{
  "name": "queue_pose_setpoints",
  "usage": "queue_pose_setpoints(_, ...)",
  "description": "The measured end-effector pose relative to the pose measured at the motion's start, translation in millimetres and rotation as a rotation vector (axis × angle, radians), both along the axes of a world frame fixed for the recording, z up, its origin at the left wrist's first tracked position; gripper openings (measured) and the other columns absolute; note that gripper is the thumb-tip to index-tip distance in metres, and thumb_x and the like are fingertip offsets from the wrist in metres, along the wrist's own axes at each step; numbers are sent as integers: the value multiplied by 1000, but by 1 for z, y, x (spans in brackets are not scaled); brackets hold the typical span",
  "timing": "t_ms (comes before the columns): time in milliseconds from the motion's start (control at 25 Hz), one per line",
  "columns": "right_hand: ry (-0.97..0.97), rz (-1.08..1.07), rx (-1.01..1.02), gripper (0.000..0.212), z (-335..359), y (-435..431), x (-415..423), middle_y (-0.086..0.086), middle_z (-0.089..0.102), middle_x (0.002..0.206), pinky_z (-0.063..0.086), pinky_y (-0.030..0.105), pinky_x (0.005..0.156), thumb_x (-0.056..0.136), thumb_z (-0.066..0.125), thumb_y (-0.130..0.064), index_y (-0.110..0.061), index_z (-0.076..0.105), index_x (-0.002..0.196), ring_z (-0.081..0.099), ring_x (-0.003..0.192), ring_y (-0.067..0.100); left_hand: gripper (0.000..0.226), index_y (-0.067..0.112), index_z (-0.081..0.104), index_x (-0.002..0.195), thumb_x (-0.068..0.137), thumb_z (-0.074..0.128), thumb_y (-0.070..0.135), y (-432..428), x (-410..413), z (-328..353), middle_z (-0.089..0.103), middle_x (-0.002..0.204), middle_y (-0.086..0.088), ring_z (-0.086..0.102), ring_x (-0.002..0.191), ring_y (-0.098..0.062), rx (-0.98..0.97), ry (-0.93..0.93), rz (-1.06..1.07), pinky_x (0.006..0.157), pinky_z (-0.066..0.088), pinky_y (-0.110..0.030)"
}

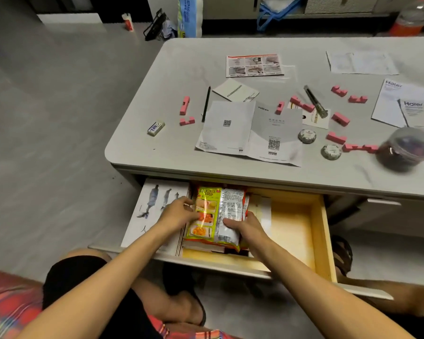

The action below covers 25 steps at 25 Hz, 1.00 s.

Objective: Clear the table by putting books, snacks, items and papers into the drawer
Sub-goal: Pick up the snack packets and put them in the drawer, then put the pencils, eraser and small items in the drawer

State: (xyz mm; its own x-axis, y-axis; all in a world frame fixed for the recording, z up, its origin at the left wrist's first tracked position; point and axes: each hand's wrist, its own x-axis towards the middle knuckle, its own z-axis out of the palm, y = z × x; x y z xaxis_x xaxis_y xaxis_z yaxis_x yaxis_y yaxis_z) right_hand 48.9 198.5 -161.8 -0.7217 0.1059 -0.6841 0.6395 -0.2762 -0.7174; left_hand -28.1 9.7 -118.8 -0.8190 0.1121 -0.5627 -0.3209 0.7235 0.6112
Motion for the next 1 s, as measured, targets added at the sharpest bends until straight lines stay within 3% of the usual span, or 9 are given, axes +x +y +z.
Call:
queue_pose_setpoints(80, 31, 1, 66, 50, -5, -12, -7, 8, 66, 125, 53, 46, 97, 81, 76, -17, -17, 50, 124, 67, 107, 25, 51, 14, 57, 124, 79, 76, 29, -11, -6, -6, 65, 119, -6, 62, 105, -22, -186, 150, -71, 88, 49, -33)
queue_pose_setpoints(200, -9, 257, 474, 71, -13, -18, -14, 9, 41, 140, 40, 39, 106, 79, 68, -46, -19, 41, 138, 42, 128, 27, 63, 15, 52, 132, 77, 76, 34, -14, -8, -9, 52, 136, -11, 57, 117, -27, -252, 142, -182, 97, 48, -39)
queue_pose_setpoints(320, -18, 420, 569, 65, -13, -16, -16, 8, 33, 130, 37, 36, 108, 83, 64, -45, -20, 43, 139, 36, 127, 26, 66, 20, 47, 136, 79, 74, 38, -10, -9, -6, 49, 135, -11, 57, 115, -28, -279, 121, -238, 95, 50, -42)
queue_pose_setpoints(440, -9, 416, 438, 68, -12, -8, -18, 5, 42, 130, 47, 42, 104, 71, 69, -50, -24, 51, 132, 52, 120, 25, 67, 22, 47, 136, 78, 75, 40, -5, -14, 5, 53, 135, -9, 56, 117, -28, -293, 106, -267, 96, 49, -44)
queue_pose_setpoints(560, 77, 478, 604, 56, 3, 8, -18, 4, 55, 129, 49, 37, 96, 73, 69, -42, -19, 59, 123, 58, 116, 27, 58, 23, 54, 132, 81, 72, 44, -2, -20, 32, 61, 128, -2, 61, 113, -25, -276, 122, -270, 100, 46, -44)
queue_pose_setpoints(680, 237, 543, 829, 29, 51, 30, -19, 0, 67, 115, 47, 29, 87, 87, 63, -26, -18, 69, 114, 62, 106, 19, 28, 19, 67, 109, 88, 66, 38, 10, -33, 72, 72, 103, -1, 69, 83, -17, -168, 219, -222, 78, 54, -34)
queue_pose_setpoints(760, 367, 487, 868, 20, 87, 50, -20, -4, 72, 98, 47, 27, 78, 88, 61, -16, -19, 74, 102, 64, 93, 14, 18, 15, 70, 102, 91, 63, 27, 30, -50, 96, 72, 97, -3, 67, 76, -15, -39, 319, -134, 68, 54, -31)
queue_pose_setpoints(880, 484, 345, 1007, 23, 121, 101, -47, -1, 72, 91, 48, 29, 78, 85, 58, -8, -15, 74, 99, 64, 88, 17, 23, 14, 68, 111, 91, 62, 23, 66, -94, 113, 69, 115, -4, 64, 103, -22, 41, 490, -61, 88, 52, -36)
queue_pose_setpoints(1000, 474, 199, 1182, 27, 134, 172, -107, 10, 73, 109, 53, 38, 88, 88, 55, -10, -10, 71, 110, 67, 99, 26, 33, 11, 63, 124, 92, 61, 21, 98, -141, 109, 47, 148, -8, 49, 130, -24, -1, 542, -40, 97, 45, -33)
